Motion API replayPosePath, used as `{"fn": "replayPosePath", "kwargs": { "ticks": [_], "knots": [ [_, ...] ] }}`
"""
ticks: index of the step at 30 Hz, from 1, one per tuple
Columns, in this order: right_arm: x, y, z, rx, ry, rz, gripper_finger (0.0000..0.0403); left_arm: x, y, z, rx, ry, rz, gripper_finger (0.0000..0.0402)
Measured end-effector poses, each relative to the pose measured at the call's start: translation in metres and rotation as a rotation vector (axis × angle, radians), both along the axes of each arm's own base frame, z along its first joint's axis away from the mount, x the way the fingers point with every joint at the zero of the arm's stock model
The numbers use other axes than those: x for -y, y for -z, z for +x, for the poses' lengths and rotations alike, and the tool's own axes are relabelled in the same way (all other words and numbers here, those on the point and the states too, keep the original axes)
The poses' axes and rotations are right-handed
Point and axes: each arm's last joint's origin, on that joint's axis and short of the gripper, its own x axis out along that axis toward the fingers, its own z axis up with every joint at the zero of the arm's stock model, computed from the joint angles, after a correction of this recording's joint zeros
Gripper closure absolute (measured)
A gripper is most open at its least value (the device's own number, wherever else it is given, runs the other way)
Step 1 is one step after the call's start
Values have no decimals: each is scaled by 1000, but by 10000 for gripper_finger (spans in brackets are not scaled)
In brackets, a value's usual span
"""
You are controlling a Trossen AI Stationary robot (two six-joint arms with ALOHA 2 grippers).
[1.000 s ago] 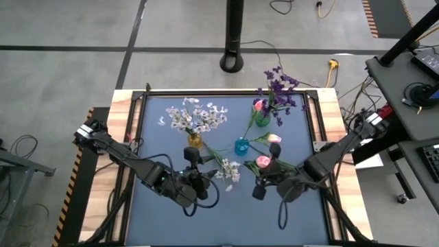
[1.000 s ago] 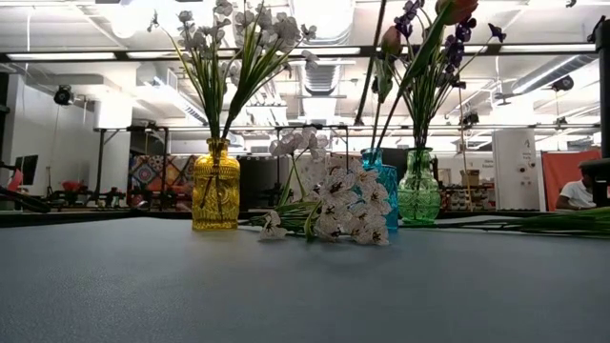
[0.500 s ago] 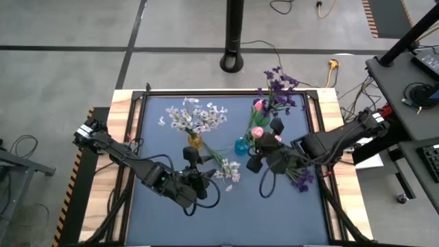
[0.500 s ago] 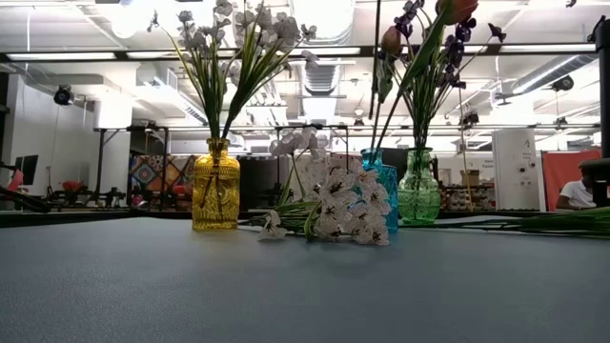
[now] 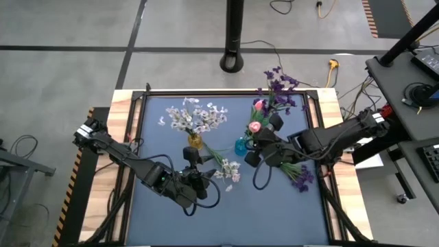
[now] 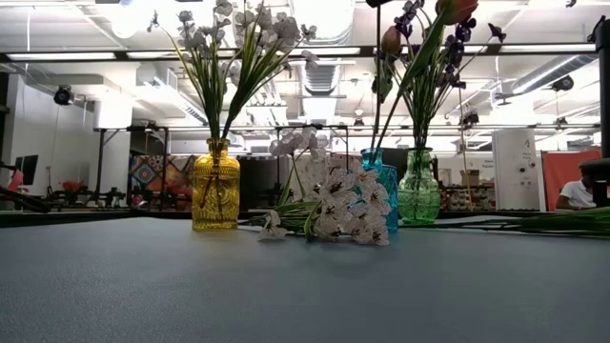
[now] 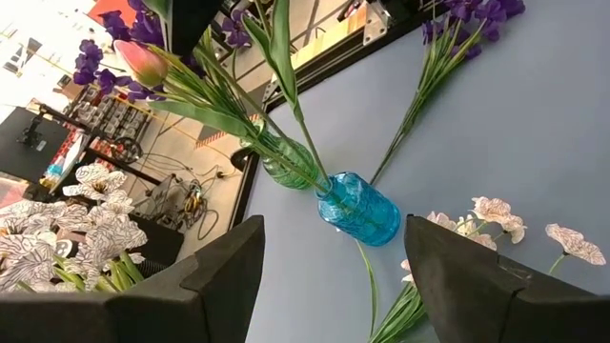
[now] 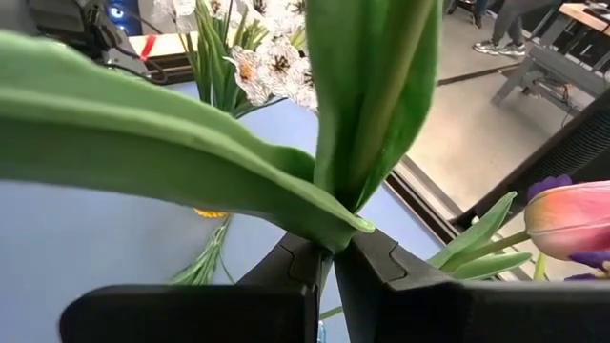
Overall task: Sort flowers into vase by color
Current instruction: Put the pink tulip into the blue flower vase
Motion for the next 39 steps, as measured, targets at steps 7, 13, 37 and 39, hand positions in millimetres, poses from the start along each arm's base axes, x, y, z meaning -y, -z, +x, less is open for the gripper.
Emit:
{"fn": "replayPosePath", "kwargs": {
  "ticks": [7, 13, 37, 39],
  "knots": [
    [-1, 2, 3, 34, 4, 15, 388, 0, 0, 0, 0, 0, 0, 167],
    [5, 13, 5, 25, 25, 11, 388, 0, 0, 0, 2, -1, -3, 167],
    [10, 20, 5, 71, 98, 87, 388, 0, 0, 0, 2, -1, -3, 167],
    [10, 22, 5, 74, 105, 96, 388, 0, 0, 0, 2, -1, -3, 167]
  ]
}}
